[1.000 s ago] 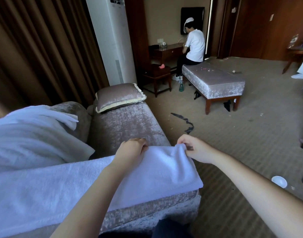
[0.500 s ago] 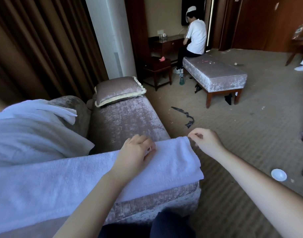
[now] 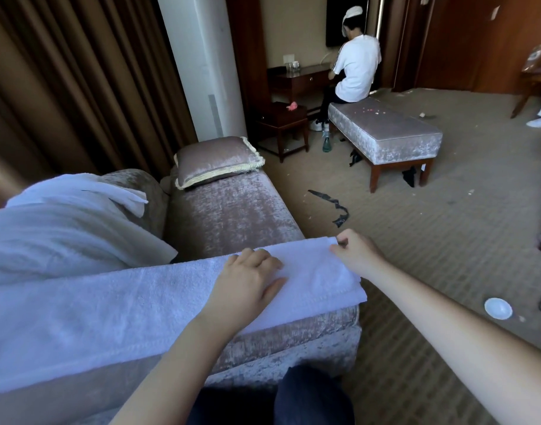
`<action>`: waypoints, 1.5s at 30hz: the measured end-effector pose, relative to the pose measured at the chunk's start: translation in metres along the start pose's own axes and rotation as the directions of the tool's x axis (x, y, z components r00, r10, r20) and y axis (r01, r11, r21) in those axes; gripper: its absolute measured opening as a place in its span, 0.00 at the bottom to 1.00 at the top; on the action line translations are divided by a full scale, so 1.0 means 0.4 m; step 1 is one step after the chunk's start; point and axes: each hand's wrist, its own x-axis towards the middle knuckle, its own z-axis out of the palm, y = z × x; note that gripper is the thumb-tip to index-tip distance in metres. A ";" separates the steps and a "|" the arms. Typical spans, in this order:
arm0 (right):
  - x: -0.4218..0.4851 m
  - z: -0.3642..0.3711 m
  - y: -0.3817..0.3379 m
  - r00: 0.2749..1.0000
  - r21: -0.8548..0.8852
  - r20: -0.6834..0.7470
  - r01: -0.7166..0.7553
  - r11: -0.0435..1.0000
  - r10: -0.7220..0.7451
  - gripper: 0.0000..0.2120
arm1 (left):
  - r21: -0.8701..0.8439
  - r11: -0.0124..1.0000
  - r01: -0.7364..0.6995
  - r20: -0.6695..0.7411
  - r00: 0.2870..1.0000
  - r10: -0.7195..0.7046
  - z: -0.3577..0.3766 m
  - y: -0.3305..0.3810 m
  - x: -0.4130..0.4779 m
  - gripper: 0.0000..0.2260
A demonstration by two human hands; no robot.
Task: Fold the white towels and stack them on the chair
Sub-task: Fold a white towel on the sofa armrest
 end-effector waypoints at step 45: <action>0.068 0.010 -0.009 0.921 0.041 0.053 0.384 0.922 -0.386 0.10 | 0.091 0.865 0.494 0.237 0.833 -0.500 -0.022 -0.115 0.033 0.13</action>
